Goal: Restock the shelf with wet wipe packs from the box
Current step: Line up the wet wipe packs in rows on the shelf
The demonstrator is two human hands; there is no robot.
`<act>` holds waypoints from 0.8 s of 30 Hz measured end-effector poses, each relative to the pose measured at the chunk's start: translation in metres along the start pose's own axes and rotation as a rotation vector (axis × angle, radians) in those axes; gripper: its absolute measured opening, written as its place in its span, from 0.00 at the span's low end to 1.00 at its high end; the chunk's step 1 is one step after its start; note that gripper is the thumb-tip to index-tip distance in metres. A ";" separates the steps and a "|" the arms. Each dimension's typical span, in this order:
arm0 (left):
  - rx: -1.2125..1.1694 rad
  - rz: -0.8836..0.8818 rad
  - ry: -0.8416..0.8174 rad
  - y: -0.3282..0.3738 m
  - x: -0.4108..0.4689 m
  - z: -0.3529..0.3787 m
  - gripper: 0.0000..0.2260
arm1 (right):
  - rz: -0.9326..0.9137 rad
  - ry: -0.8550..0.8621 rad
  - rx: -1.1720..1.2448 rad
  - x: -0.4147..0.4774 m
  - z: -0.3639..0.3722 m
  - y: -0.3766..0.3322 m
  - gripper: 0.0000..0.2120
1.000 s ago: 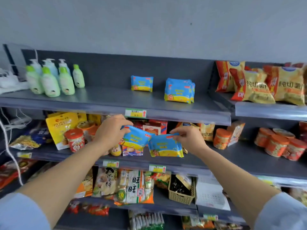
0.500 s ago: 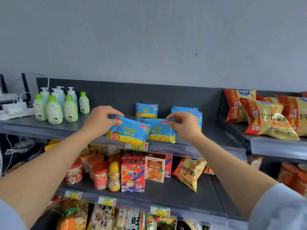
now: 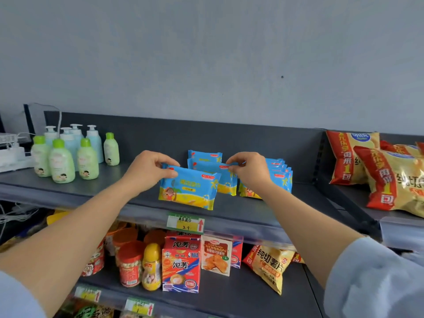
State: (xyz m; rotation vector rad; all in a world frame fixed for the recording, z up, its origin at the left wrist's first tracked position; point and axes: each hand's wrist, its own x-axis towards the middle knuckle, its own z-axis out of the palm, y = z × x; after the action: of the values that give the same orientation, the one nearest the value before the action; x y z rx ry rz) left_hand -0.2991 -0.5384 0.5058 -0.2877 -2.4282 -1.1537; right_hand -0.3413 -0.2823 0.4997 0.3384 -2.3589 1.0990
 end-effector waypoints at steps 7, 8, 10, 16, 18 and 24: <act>-0.014 -0.011 -0.065 -0.024 0.041 -0.003 0.07 | 0.018 -0.033 -0.052 0.041 0.041 0.003 0.05; -0.013 -0.009 -0.073 -0.029 0.049 -0.004 0.08 | 0.024 -0.034 -0.059 0.048 0.047 0.004 0.05; -0.015 0.002 -0.082 -0.040 0.064 -0.006 0.09 | 0.032 -0.036 -0.063 0.061 0.060 0.006 0.05; -0.022 -0.001 -0.122 -0.071 0.106 -0.007 0.07 | 0.090 -0.039 -0.102 0.097 0.098 0.018 0.05; -0.027 -0.007 -0.139 -0.082 0.117 -0.005 0.08 | 0.108 -0.027 -0.101 0.107 0.108 0.023 0.05; -0.044 -0.027 -0.182 -0.110 0.146 0.003 0.07 | 0.099 -0.031 -0.198 0.134 0.129 0.033 0.06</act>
State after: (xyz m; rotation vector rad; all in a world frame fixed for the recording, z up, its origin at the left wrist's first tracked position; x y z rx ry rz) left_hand -0.4689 -0.6055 0.4966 -0.3908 -2.5727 -1.2429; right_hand -0.5119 -0.3612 0.4824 0.1702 -2.5091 0.8987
